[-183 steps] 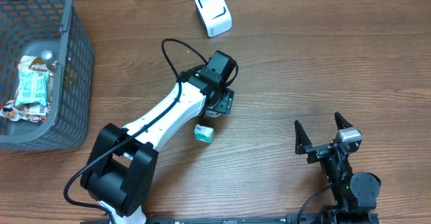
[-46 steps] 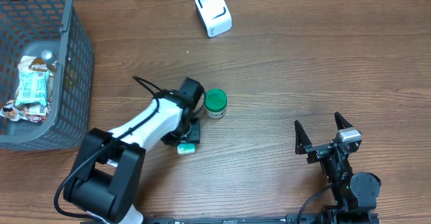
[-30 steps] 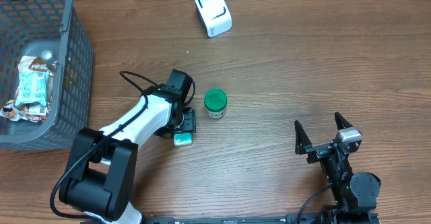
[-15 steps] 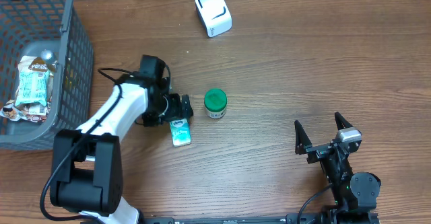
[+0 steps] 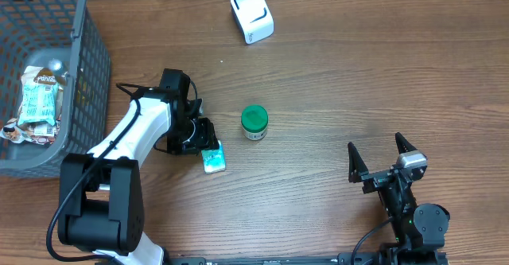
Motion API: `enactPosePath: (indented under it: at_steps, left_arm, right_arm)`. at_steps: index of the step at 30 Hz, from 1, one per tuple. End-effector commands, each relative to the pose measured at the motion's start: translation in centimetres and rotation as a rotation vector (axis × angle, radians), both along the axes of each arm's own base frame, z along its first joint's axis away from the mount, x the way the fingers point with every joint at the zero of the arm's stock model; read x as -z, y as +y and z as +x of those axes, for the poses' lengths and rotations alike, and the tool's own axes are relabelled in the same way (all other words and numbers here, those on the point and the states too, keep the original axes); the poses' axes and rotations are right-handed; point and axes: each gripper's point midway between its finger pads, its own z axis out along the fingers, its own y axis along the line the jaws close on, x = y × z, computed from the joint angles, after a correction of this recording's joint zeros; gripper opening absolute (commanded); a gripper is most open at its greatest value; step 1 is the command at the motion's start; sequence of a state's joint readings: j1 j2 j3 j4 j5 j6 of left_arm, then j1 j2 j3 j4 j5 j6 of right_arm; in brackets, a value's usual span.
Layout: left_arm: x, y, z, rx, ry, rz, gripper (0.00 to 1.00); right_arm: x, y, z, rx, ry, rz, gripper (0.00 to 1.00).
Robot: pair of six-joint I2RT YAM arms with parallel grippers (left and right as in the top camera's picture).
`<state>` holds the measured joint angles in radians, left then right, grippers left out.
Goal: Scan the item barcode
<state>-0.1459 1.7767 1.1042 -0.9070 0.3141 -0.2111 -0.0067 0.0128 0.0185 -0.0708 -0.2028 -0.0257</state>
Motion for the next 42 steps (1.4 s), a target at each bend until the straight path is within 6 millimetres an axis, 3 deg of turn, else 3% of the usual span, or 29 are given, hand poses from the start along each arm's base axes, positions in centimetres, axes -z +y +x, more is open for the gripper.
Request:
enactPosePath:
  at_steps: [1, 12, 19, 26, 29, 32, 38, 42]
  left_arm:
    - [0.6, 0.5, -0.7, 0.023, 0.014, 0.022, 0.51]
    - [2.0, 1.0, -2.9, 0.024, 0.073, 0.046, 0.38]
    - [3.0, 1.1, -3.1, 0.005, 0.064, 0.045, 0.36]
    - [4.4, 1.1, -3.3, -0.003, 0.035, 0.041, 0.25]
    - [4.4, 1.1, -3.3, -0.003, 0.034, 0.041, 0.2]
    - [4.4, 1.1, -3.2, -0.003, 0.03, 0.04, 0.04]
    - [4.1, 1.6, -2.7, -0.001, 0.019, 0.073, 0.04]
    - [2.5, 2.2, -1.7, -0.002, -0.009, 0.113, 0.04]
  right_arm:
    - [0.2, -0.1, 0.0, 0.003, -0.005, -0.002, 1.0]
    - [0.2, -0.1, 0.0, 0.003, -0.005, -0.002, 1.0]
    - [0.2, -0.1, 0.0, 0.003, -0.005, -0.002, 1.0]
    - [0.2, -0.1, 0.0, 0.003, -0.005, -0.002, 1.0]
    - [0.2, -0.1, 0.0, 0.003, -0.005, -0.002, 1.0]
    - [0.2, -0.1, 0.0, 0.003, -0.005, -0.002, 1.0]
    - [0.2, -0.1, 0.0, 0.003, -0.005, -0.002, 1.0]
    - [0.2, -0.1, 0.0, 0.003, -0.005, -0.002, 1.0]
